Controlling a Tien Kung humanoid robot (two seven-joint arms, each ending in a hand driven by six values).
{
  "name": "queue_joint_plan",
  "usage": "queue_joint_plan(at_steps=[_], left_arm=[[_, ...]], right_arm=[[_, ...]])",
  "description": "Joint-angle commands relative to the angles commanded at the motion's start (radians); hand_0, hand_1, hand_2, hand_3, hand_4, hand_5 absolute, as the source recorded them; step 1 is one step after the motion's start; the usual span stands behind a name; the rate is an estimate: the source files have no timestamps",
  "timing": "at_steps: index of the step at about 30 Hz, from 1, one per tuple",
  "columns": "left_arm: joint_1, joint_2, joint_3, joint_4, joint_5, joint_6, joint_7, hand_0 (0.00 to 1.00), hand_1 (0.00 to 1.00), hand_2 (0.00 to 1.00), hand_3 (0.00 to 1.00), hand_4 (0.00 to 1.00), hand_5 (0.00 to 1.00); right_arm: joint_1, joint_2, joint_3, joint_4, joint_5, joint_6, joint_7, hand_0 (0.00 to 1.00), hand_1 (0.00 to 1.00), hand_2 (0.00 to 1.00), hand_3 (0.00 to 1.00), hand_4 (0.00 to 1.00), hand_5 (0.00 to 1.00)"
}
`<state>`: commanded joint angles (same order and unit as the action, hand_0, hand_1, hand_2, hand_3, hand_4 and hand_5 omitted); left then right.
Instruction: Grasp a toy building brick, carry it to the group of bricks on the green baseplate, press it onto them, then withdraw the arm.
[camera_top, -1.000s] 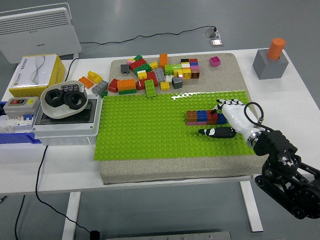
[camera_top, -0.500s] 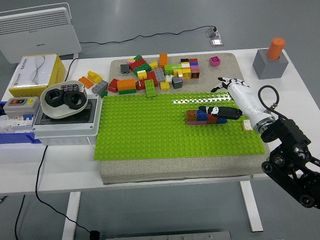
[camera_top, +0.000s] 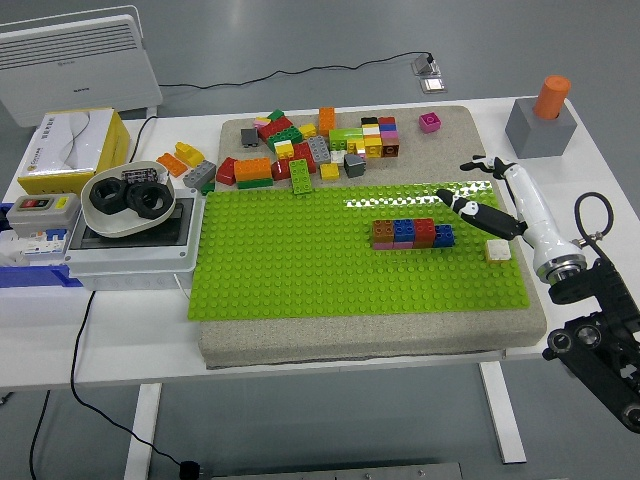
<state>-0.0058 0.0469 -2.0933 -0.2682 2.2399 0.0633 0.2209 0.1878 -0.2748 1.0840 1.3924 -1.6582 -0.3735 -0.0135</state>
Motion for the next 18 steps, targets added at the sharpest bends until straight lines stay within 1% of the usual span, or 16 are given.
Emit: queue_joint_plan(at_steps=[1,3,6,7,12,13,18], left_arm=[[0.0,0.0,0.001,0.0,0.002,-0.001,0.001,0.765,0.708,0.609,0.448,0.649,0.321],[0.0,-0.001,0.002,0.002,0.009,-0.002,0.003,0.765,0.708,0.609,0.448,0.649,0.321],[0.0,-0.002,0.0,0.003,0.017,-0.003,0.003,0.765,0.708,0.609,0.448,0.649,0.321],[0.0,-0.002,0.0,0.004,0.018,-0.003,0.004,0.765,0.707,0.609,0.45,0.647,0.322],[-0.003,-0.004,0.006,0.004,0.024,-0.006,0.005,0.765,0.707,0.609,0.45,0.647,0.322],[-0.004,-0.004,0.008,0.005,0.026,-0.006,0.005,0.765,0.707,0.609,0.455,0.645,0.324],[-0.007,-0.004,0.009,0.005,0.028,-0.005,0.005,0.765,0.707,0.609,0.455,0.645,0.324]], right_arm=[[-0.009,-0.004,0.004,-0.003,-0.001,-0.002,0.0,0.735,0.557,0.665,0.634,0.883,0.42],[-0.027,-0.015,0.009,-0.008,0.0,-0.008,0.002,0.735,0.557,0.665,0.634,0.883,0.42],[-0.041,-0.014,0.018,-0.012,0.004,-0.014,0.006,0.735,0.557,0.665,0.634,0.883,0.42],[-0.044,-0.011,0.021,-0.013,0.006,-0.016,0.008,0.7,0.45,0.539,0.603,0.881,0.348],[-0.048,0.006,0.022,-0.017,0.013,-0.021,0.016,0.7,0.45,0.539,0.603,0.881,0.348],[-0.048,0.008,0.021,-0.018,0.014,-0.022,0.017,0.696,0.453,0.529,0.576,0.879,0.325],[-0.048,0.014,0.036,-0.015,0.016,-0.024,0.022,0.696,0.453,0.529,0.576,0.879,0.325]])
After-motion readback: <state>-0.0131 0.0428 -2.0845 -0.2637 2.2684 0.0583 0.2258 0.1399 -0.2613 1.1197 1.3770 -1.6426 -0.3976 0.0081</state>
